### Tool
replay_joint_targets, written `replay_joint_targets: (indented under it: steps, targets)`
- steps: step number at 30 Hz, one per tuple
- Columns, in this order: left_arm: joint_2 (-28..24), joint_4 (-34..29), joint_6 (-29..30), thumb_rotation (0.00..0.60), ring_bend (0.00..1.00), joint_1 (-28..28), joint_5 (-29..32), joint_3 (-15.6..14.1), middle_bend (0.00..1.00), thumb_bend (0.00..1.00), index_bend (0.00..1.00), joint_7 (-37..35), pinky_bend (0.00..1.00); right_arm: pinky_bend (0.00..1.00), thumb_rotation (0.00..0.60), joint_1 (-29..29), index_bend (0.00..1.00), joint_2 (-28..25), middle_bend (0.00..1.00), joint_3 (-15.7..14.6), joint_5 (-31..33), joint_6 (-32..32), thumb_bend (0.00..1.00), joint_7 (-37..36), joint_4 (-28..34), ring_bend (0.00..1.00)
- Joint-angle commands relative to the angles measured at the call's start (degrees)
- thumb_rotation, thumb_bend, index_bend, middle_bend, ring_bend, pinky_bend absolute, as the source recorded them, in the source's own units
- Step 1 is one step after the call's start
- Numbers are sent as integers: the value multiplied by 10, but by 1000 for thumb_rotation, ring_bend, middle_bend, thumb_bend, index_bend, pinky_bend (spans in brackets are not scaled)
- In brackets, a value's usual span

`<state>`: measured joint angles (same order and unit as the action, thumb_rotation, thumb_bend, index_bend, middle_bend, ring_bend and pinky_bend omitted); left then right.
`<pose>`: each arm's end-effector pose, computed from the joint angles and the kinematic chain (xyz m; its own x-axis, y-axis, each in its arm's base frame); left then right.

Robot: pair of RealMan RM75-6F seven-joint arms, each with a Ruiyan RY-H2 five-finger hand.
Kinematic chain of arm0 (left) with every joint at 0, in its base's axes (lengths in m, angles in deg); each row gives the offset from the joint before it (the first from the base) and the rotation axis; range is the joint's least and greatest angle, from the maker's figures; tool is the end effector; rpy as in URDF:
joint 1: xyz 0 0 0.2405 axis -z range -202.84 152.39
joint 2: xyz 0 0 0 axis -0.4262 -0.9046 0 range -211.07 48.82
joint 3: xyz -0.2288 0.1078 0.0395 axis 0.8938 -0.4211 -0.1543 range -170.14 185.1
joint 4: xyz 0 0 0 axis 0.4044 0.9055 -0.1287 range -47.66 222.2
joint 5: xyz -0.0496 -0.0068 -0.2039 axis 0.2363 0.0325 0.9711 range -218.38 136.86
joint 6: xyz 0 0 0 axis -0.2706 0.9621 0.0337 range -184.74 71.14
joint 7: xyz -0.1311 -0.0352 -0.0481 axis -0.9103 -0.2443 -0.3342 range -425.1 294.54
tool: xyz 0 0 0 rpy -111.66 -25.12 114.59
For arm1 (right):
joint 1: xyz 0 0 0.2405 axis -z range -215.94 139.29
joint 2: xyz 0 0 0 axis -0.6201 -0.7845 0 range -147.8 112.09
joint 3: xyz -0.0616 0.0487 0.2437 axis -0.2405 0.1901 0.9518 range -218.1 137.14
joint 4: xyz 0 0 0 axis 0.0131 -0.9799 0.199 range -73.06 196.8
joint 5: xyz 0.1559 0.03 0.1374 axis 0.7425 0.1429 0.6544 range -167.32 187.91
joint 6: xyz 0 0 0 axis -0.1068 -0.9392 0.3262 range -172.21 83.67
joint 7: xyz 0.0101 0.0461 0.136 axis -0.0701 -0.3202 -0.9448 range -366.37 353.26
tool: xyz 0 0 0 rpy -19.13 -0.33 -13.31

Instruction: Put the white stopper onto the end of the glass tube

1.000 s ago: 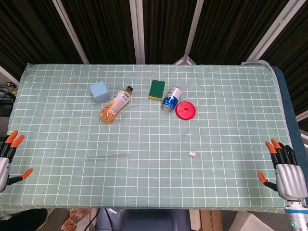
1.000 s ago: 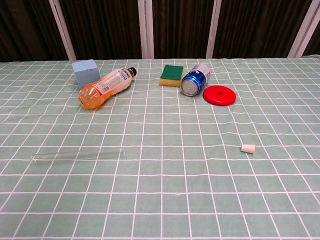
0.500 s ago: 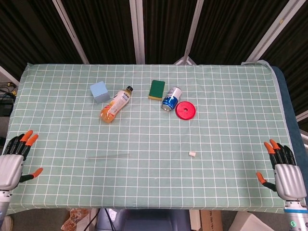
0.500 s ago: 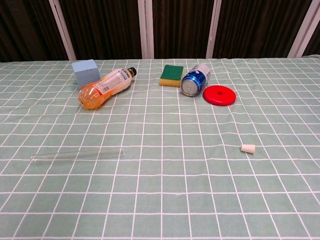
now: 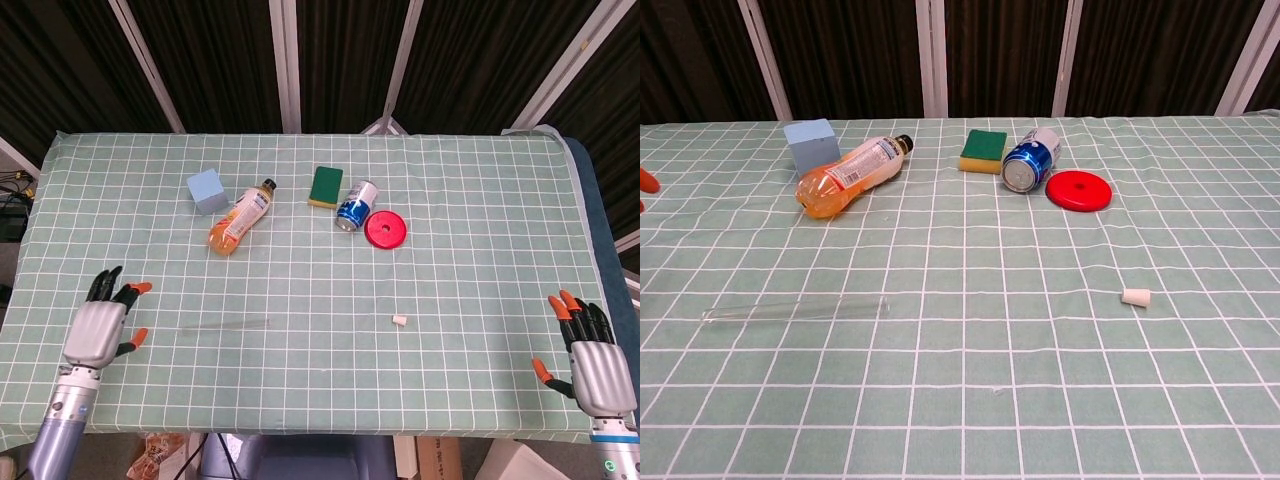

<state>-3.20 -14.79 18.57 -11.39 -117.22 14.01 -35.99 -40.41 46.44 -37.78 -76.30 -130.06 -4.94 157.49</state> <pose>-0.2324 0.2249 0.0644 0.4716 0.1132 0.8745 0.8812 -0.0983 -0.4625 -0.3056 -0.1647 0.1536 0.3665 -0.0147 0.9303 -0.9301 0.0201 0.3668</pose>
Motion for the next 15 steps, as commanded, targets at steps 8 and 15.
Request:
replay_joint_targets:
  steps: [8, 15]
  targets:
    - [122, 15, -12, 600, 46, 47, 91, 12, 415, 361, 332, 141, 0, 0, 600, -2, 0, -2, 0, -2, -4, 3, 310, -7, 0, 0]
    - [173, 40, -1, 600, 47, 61, 125, 17, 429, 361, 356, 181, 0, 0, 600, -2, 0, -3, 0, -2, -3, 5, 310, -12, 1, 0]
